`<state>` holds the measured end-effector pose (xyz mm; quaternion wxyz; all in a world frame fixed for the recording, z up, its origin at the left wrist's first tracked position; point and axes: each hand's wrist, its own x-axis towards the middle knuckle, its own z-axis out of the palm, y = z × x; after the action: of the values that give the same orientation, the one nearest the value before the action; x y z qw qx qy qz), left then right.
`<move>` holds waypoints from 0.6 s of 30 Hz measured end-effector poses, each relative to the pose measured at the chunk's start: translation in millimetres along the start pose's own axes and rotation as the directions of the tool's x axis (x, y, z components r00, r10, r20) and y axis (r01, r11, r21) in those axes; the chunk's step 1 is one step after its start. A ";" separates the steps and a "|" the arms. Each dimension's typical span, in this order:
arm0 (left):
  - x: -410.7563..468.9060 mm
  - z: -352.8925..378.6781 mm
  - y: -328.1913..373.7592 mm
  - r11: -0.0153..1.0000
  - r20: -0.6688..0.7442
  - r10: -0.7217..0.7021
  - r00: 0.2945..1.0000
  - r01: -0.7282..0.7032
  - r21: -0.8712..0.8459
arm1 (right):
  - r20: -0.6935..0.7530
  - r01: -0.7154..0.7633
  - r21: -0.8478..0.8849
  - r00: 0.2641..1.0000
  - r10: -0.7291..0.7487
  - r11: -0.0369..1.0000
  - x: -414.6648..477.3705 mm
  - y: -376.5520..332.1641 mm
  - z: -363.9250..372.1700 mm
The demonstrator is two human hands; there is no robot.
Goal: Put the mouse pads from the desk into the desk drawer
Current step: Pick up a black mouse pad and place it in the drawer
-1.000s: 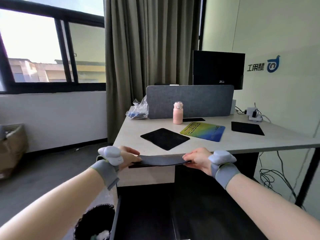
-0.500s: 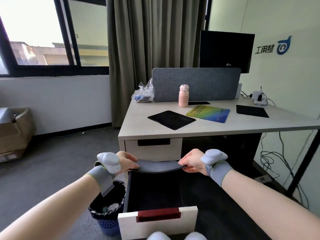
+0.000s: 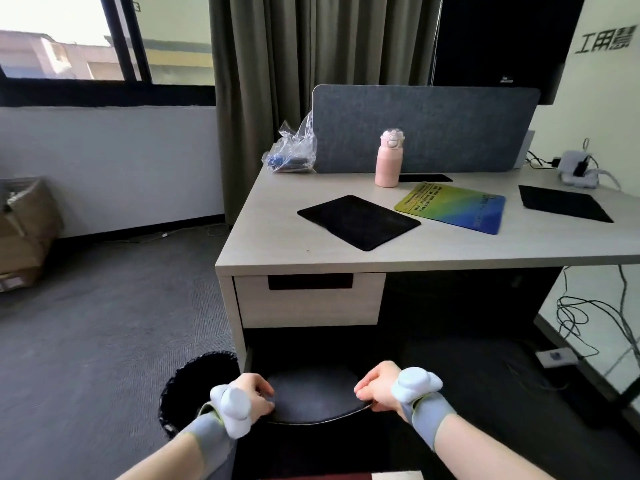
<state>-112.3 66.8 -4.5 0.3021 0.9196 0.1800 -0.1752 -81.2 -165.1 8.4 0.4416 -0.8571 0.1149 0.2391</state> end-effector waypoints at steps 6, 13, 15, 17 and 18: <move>9.9 15.3 -6.9 0.995 0.018 -0.076 0.997 0.075 0.060 | 0.058 -0.078 0.021 0.995 0.076 0.997 15.5 17.5 15.6; -20.5 -8.9 22.6 1.000 -0.012 0.011 1.000 -0.011 0.007 | 0.095 -0.019 0.052 0.995 0.014 0.998 -21.3 -4.9 0.3; -41.4 -21.0 35.1 0.998 -0.034 0.053 0.998 -0.054 -0.014 | 0.092 0.007 0.079 0.996 -0.014 0.997 -44.6 -15.1 -7.6; -70.1 -34.5 48.1 0.991 -0.080 0.123 0.989 -0.126 -0.040 | 0.067 0.060 0.102 0.995 -0.068 0.993 -76.5 -25.4 -17.4; -73.7 -37.3 53.6 0.987 -0.087 0.145 0.986 -0.150 -0.060 | 0.071 0.074 0.117 0.994 -0.082 0.990 -80.0 -28.7 -19.5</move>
<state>-145.3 33.0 81.8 0.3368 0.9264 0.1293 -0.1083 -132.3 -165.3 79.2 0.5029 -0.8247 0.0780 0.2469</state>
